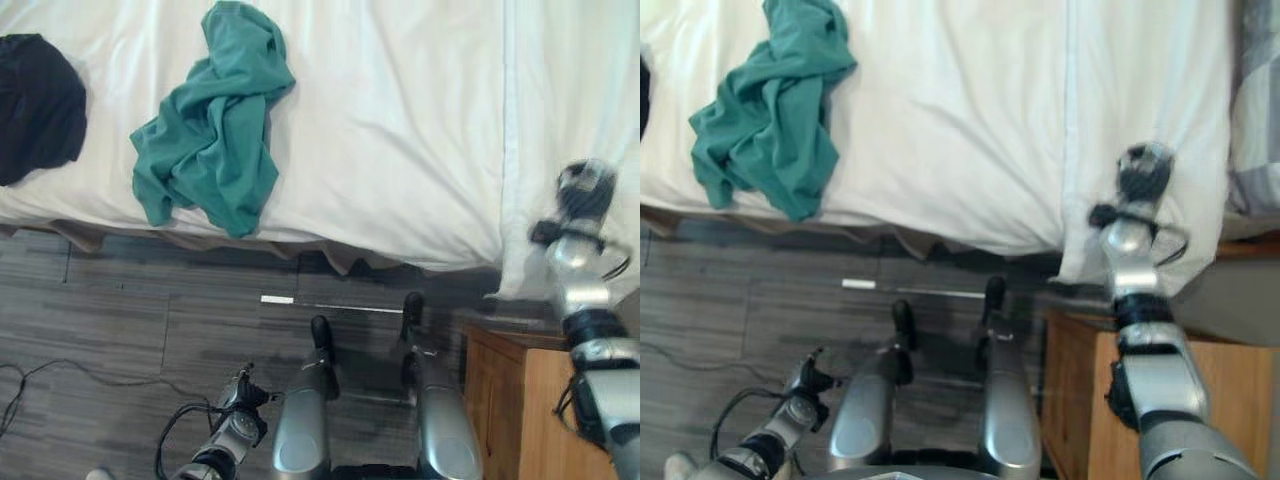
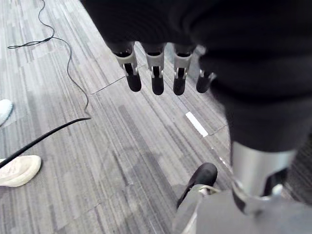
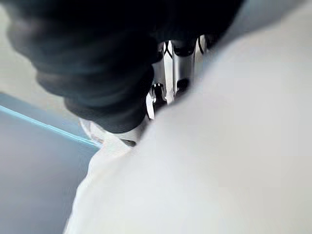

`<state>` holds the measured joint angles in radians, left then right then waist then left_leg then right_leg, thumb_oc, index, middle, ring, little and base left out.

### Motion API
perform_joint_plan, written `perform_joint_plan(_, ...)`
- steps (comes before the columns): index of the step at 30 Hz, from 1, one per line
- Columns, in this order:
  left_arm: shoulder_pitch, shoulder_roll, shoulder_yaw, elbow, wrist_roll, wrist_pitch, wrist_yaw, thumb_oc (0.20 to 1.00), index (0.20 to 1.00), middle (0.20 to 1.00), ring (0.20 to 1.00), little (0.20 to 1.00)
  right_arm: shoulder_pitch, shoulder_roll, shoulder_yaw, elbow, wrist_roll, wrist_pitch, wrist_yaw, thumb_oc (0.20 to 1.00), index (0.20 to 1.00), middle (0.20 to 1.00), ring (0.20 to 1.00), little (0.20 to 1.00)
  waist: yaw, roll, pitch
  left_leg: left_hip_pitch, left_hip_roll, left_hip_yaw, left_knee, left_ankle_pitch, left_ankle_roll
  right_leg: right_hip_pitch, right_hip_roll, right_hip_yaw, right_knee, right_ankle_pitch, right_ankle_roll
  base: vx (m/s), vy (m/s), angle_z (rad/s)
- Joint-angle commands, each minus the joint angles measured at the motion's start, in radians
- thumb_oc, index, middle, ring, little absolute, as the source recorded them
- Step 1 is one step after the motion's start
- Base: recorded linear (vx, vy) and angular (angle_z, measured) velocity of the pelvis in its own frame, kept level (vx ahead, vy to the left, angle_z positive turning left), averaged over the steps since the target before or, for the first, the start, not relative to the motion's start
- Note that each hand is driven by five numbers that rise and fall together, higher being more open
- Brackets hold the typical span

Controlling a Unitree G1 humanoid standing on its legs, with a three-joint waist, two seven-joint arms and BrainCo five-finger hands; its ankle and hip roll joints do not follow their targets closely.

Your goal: Tidy up the quilt and then pick up the clothes from the bed and put them into the laundry hamper.

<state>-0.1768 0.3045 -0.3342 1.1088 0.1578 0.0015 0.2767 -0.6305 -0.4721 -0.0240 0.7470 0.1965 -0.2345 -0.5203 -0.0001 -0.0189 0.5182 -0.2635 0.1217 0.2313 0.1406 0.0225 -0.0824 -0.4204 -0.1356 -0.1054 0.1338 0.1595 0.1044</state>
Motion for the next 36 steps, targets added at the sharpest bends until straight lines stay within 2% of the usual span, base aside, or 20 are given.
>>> perform_joint_plan(1,0.001,-0.02,0.044,0.062,-0.038,0.013,0.045,1.0,1.0,1.0,1.0,1.0,0.391,0.154,0.013,0.232,0.184,0.137,0.084,0.2,0.2,0.2,0.2,0.2,-0.049,0.035,-0.046,-0.002,0.071,-0.069,0.041,-0.034,-0.061,0.052,-0.077,0.054,0.111,-0.187,0.08,0.07,0.01,-0.03)
perform_joint_plan(4,0.016,-0.026,0.055,0.065,-0.035,0.014,0.043,1.0,1.0,1.0,1.0,1.0,0.528,0.229,0.024,0.302,0.223,0.152,0.152,0.2,0.2,0.2,0.2,0.2,-0.073,0.024,-0.084,0.054,0.072,-0.054,-0.061,0.005,-0.069,0.106,-0.068,0.044,0.012,-0.155,0.089,0.1,-0.01,-0.04)
perform_joint_plan(8,0.04,-0.024,0.057,0.058,-0.021,0.01,0.021,1.0,1.0,1.0,1.0,1.0,0.63,0.255,0.089,0.427,0.118,0.203,0.229,0.2,0.2,0.2,0.2,0.2,-0.089,0.017,-0.135,0.141,0.072,-0.034,-0.174,0.051,-0.075,0.183,-0.051,0.029,-0.079,-0.119,0.094,0.08,-0.023,0.01)
perform_joint_plan(10,0.051,-0.024,0.052,0.062,0.001,0.007,0.0,1.0,1.0,1.0,1.0,1.0,0.658,0.248,0.126,0.457,0.027,0.228,0.261,0.58,0.58,0.58,0.58,0.58,-0.089,0.018,-0.16,0.173,0.073,-0.024,-0.205,0.059,-0.081,0.215,-0.049,0.024,-0.127,-0.103,0.097,0.07,-0.029,-0.04)
perform_joint_plan(11,0.052,-0.025,0.052,0.062,0.001,0.007,0.0,1.0,1.0,1.0,1.0,1.0,0.659,0.248,0.126,0.457,0.026,0.228,0.261,1.0,1.0,1.0,1.0,1.0,-0.089,0.018,-0.159,0.176,0.073,-0.023,-0.207,0.059,-0.081,0.219,-0.048,0.024,-0.131,-0.101,0.097,0.08,-0.016,-0.16)
perform_joint_plan(15,0.085,-0.037,0.072,0.079,0.003,0.001,-0.029,1.0,1.0,1.0,1.0,1.0,0.63,0.21,0.158,0.479,-0.074,0.242,0.296,1.0,1.0,1.0,1.0,1.0,-0.081,0.019,-0.204,0.2,0.057,-0.012,-0.19,0.038,-0.074,0.261,-0.056,0.046,-0.18,-0.087,0.103,0.06,0.003,-0.39)
perform_joint_plan(18,0.096,-0.055,0.081,0.081,-0.018,-0.006,-0.042,1.0,1.0,1.0,1.0,1.0,0.604,0.178,0.176,0.471,-0.129,0.248,0.309,1.0,1.0,1.0,1.0,1.0,-0.071,0.012,-0.206,0.178,0.032,-0.036,-0.052,-0.026,-0.07,0.298,-0.087,0.037,-0.18,-0.095,0.099,0.01,0.055,-0.08)
perform_joint_plan(20,0.106,-0.069,0.093,0.093,-0.037,-0.01,-0.057,1.0,1.0,1.0,1.0,1.0,0.586,0.165,0.182,0.483,-0.165,0.261,0.314,1.0,1.0,1.0,1.0,1.0,-0.06,0.011,-0.224,0.175,0.042,-0.06,-0.013,-0.043,-0.081,0.333,-0.106,0.025,-0.194,-0.099,0.099,0.01,0.162,0.27)
perform_joint_plan(24,0.119,-0.074,0.104,0.109,-0.04,-0.015,-0.049,1.0,1.0,1.0,1.0,1.0,0.561,0.166,0.174,0.471,-0.16,0.262,0.311,1.0,1.0,1.0,1.0,1.0,-0.047,0.001,-0.253,0.192,0.141,-0.085,-0.042,0.001,-0.116,0.348,-0.157,0.025,-0.193,-0.086,0.122,0.01,0.31,0.33)
perform_joint_plan(25,0.115,-0.074,0.104,0.117,-0.031,-0.021,-0.035,1.0,1.0,1.0,1.0,1.0,0.56,0.179,0.17,0.451,-0.148,0.25,0.32,1.0,1.0,1.0,1.0,1.0,-0.046,-0.001,-0.284,0.201,0.244,-0.081,-0.114,0.071,-0.144,0.349,-0.208,0.004,-0.187,-0.08,0.155,0.03,0.627,0.13)
perform_joint_plan(26,0.11,-0.07,0.097,0.117,-0.02,-0.017,-0.027,1.0,1.0,1.0,1.0,1.0,0.569,0.18,0.173,0.442,-0.145,0.245,0.324,1.0,1.0,1.0,1.0,1.0,-0.044,0.002,-0.295,0.191,0.299,-0.056,-0.143,0.123,-0.152,0.357,-0.225,-0.019,-0.188,-0.084,0.157,0.08,0.654,0.32)
perform_joint_plan(27,0.113,-0.063,0.096,0.122,-0.008,-0.016,-0.025,1.0,1.0,1.0,1.0,1.0,0.579,0.188,0.181,0.433,-0.138,0.24,0.346,1.0,1.0,1.0,1.0,1.0,-0.041,0.012,-0.314,0.214,0.331,-0.033,-0.182,0.128,-0.162,0.356,-0.231,-0.034,-0.171,-0.092,0.157,0.14,0.529,0.68)
perform_joint_plan(28,0.107,-0.048,0.089,0.122,0.019,-0.011,-0.03,1.0,1.0,1.0,1.0,1.0,0.607,0.206,0.172,0.43,-0.133,0.241,0.363,1.0,1.0,1.0,1.0,1.0,-0.032,0.001,-0.333,0.207,0.317,-0.042,-0.184,0.111,-0.179,0.372,-0.274,-0.049,-0.154,-0.064,0.157,0.15,0.486,0.62)
perform_joint_plan(30,0.086,-0.019,0.097,0.133,0.025,0.004,-0.037,1.0,1.0,1.0,1.0,1.0,0.607,0.225,0.172,0.424,-0.142,0.25,0.368,1.0,1.0,1.0,1.0,1.0,-0.036,-0.032,-0.321,0.178,0.275,-0.064,-0.131,0.062,-0.174,0.352,-0.333,-0.056,-0.1,0.07,0.157,0.06,0.308,0.84)
perform_joint_plan(31,0.084,-0.017,0.098,0.133,0.025,0.004,-0.038,1.0,1.0,1.0,1.0,1.0,0.605,0.227,0.172,0.424,-0.142,0.25,0.368,1.0,1.0,1.0,1.0,1.0,-0.035,-0.036,-0.32,0.175,0.272,-0.063,-0.126,0.06,-0.172,0.35,-0.337,-0.054,-0.1,0.072,0.157,-0.02,0.349,0.87)
perform_joint_plan(32,0.068,0.02,0.109,0.139,0.038,0.015,-0.032,1.0,1.0,1.0,1.0,1.0,0.598,0.244,0.187,0.413,-0.147,0.25,0.365,1.0,1.0,1.0,1.0,1.0,-0.023,-0.051,-0.293,0.187,0.236,-0.024,-0.102,0.027,-0.138,0.316,-0.375,-0.111,-0.028,0.1,0.157,0.0,0.442,0.37)
perform_joint_plan(33,0.063,0.034,0.102,0.133,0.043,0.012,-0.036,1.0,1.0,1.0,1.0,1.0,0.593,0.254,0.202,0.4,-0.141,0.243,0.369,1.0,1.0,1.0,1.0,1.0,-0.029,-0.056,-0.282,0.199,0.21,-0.013,-0.111,0.022,-0.118,0.302,-0.347,-0.107,0.042,0.063,0.155,0.03,0.632,0.01)
perform_joint_plan(34,0.059,0.045,0.095,0.121,0.049,0.01,-0.047,1.0,1.0,1.0,1.0,1.0,0.593,0.26,0.214,0.386,-0.14,0.237,0.369,1.0,1.0,1.0,1.0,1.0,-0.036,-0.056,-0.272,0.213,0.179,-0.01,-0.134,0.023,-0.096,0.278,-0.28,-0.077,0.09,0.005,0.14,0.05,0.386,0.04)
perform_joint_plan(35,0.059,0.045,0.095,0.121,0.049,0.01,-0.047,1.0,1.0,1.0,1.0,1.0,0.593,0.26,0.214,0.386,-0.14,0.237,0.369,1.0,1.0,1.0,1.0,1.0,-0.035,-0.057,-0.273,0.212,0.179,-0.009,-0.135,0.025,-0.096,0.275,-0.28,-0.075,0.092,0.006,0.139,0.05,0.387,0.0)
perform_joint_plan(36,0.055,0.054,0.091,0.116,0.058,0.013,-0.058,1.0,1.0,1.0,1.0,1.0,0.593,0.263,0.228,0.378,-0.142,0.235,0.368,1.0,1.0,1.0,1.0,1.0,-0.044,-0.051,-0.263,0.228,0.153,-0.011,-0.166,0.029,-0.078,0.258,-0.187,-0.053,0.126,-0.075,0.127,0.12,0.489,-0.22)
